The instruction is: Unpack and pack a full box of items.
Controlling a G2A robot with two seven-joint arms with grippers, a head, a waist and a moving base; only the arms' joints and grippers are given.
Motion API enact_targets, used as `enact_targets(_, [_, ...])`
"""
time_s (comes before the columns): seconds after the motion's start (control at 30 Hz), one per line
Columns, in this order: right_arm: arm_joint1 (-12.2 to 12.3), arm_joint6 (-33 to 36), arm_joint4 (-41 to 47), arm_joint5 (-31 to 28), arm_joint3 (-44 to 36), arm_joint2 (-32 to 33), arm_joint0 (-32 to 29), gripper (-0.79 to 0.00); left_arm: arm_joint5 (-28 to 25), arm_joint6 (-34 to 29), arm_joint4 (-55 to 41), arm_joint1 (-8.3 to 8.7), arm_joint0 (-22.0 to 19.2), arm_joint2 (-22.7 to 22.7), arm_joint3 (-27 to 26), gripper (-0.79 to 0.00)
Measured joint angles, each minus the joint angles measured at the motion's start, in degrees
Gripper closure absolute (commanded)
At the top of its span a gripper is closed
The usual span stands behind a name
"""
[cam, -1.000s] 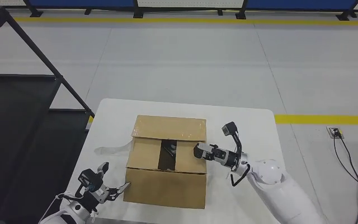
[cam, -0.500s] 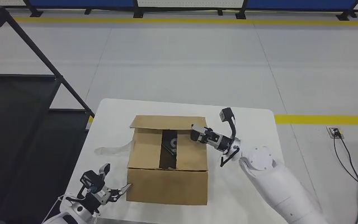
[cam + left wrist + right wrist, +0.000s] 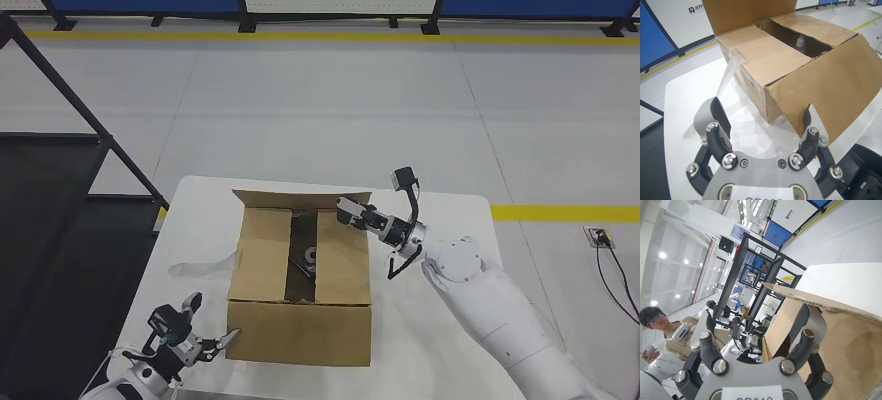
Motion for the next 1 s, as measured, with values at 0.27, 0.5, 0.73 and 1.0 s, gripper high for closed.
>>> enact_targets(0.27, [-0.04, -1.40, 0.30, 0.72, -0.52, 0.36, -1.00, -0.785, 0.07, -1.14, -0.58, 0.15, -1.61, 0.71, 0.89, -0.785])
enact_targets(0.5, [-2.17, -11.26, -3.01, 6.24, 2.78, -0.96, 1.29, -0.785, -0.04, -1.98, -0.12, 0.31, -1.94, 1.29, 0.71, -0.785])
enact_targets(0.73, [-6.54, -14.77, -4.02, 7.77, 14.59, -5.05, 8.93, -0.785, 1.21, -1.74, -0.34, 0.39, -1.14, 1.35, 0.45, -0.785])
enact_targets(1.0, [-11.67, -16.32, -5.58, 10.14, 27.03, -9.19, 14.90, -0.785, 2.78, -1.49, -1.37, 0.44, -0.01, 0.95, 0.24, -0.785])
